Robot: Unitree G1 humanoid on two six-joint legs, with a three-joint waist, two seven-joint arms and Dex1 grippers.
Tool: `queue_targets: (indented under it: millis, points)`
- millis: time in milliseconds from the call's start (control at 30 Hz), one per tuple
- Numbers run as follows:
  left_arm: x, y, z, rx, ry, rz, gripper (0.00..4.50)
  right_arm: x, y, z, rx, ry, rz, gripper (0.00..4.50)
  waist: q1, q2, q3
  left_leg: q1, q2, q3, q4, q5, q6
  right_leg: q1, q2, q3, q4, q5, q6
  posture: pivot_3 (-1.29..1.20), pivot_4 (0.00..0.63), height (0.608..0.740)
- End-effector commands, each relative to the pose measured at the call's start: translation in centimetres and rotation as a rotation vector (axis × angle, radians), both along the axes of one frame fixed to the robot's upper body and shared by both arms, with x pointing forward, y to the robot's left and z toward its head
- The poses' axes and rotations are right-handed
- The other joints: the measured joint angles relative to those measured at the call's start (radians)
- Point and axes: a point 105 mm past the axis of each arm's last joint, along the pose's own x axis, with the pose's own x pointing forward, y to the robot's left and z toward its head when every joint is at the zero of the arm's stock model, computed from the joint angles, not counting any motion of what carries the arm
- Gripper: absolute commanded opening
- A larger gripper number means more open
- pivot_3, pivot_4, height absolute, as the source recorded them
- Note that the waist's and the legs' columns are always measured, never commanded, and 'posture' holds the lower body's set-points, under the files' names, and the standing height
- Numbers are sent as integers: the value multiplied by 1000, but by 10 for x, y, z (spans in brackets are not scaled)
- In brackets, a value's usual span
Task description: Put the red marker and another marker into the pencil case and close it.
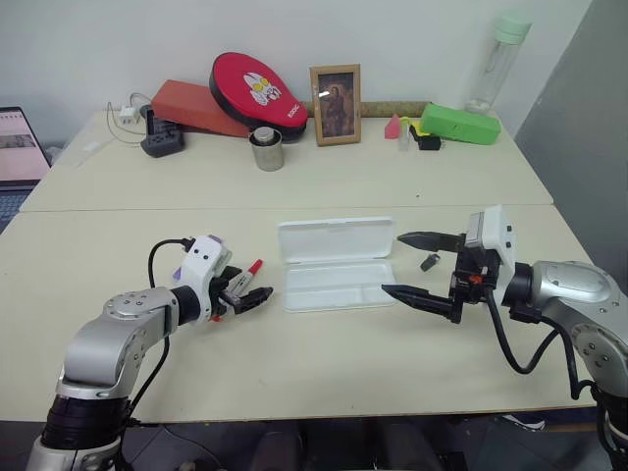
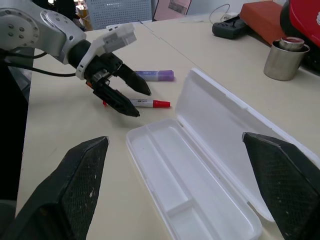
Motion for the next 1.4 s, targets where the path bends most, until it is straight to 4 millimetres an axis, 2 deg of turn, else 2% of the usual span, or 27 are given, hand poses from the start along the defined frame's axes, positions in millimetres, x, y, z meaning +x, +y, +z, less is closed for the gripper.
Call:
queue_targets:
  millis: [33,133,400,733,933,967,1000,1067,1200,1333,1400]
  points:
    - [9,10,0,52,4,59,4476,-4,2,12,13,-74,4,4500,0,0,0,0,0,0,0,0,0,0,0,0,0,0,0,0,150,740]
    - [10,13,-8,95,25,73,4015,-4,0,12,7,-71,2,4500,-1,0,0,0,0,0,0,0,0,0,0,0,0,0,0,0,150,740]
    - [4,10,-15,117,58,40,2320,-2,-2,13,3,-76,-7,4500,-1,0,0,0,0,0,0,0,0,0,0,0,0,0,0,0,150,740]
    - [4,11,-14,131,52,30,442,1,-6,11,-4,-66,-21,4500,-1,0,0,0,0,0,0,0,0,0,0,0,0,0,0,0,150,740]
    - [-1,21,-9,179,39,20,415,1,-7,12,-2,-77,-26,4500,-4,0,0,0,0,0,0,0,0,0,-1,1,0,0,0,0,150,740]
    - [-3,13,1,196,-14,-68,415,0,-8,14,1,-80,-27,4500,-4,0,0,0,0,1,-1,0,0,-1,-1,1,0,0,0,0,150,740]
    - [-9,-4,17,197,-90,-219,415,-1,-8,16,8,-85,-28,4500,-4,0,0,0,0,1,-1,0,0,-1,-1,1,0,0,0,0,150,740]
    - [-25,-29,36,180,-160,-431,415,-1,-9,18,13,-92,-30,4500,-1,0,1,-2,1,0,-1,0,0,-3,-1,1,0,0,0,0,150,740]
    - [-24,-49,49,173,-187,-527,415,-1,-12,18,5,-103,-51,4500,9,0,1,-5,-1,0,0,0,0,-4,-2,1,-1,0,0,0,150,740]
    - [-16,-62,49,222,-231,-586,415,-3,-13,17,3,-103,-64,4500,10,0,1,-5,-1,1,0,0,0,-4,-1,0,0,0,0,0,150,740]
    - [-11,-75,47,234,-247,-646,415,-4,-14,15,-5,-102,-78,4500,9,0,1,-5,-1,2,0,0,0,-5,-1,0,0,0,0,0,150,740]
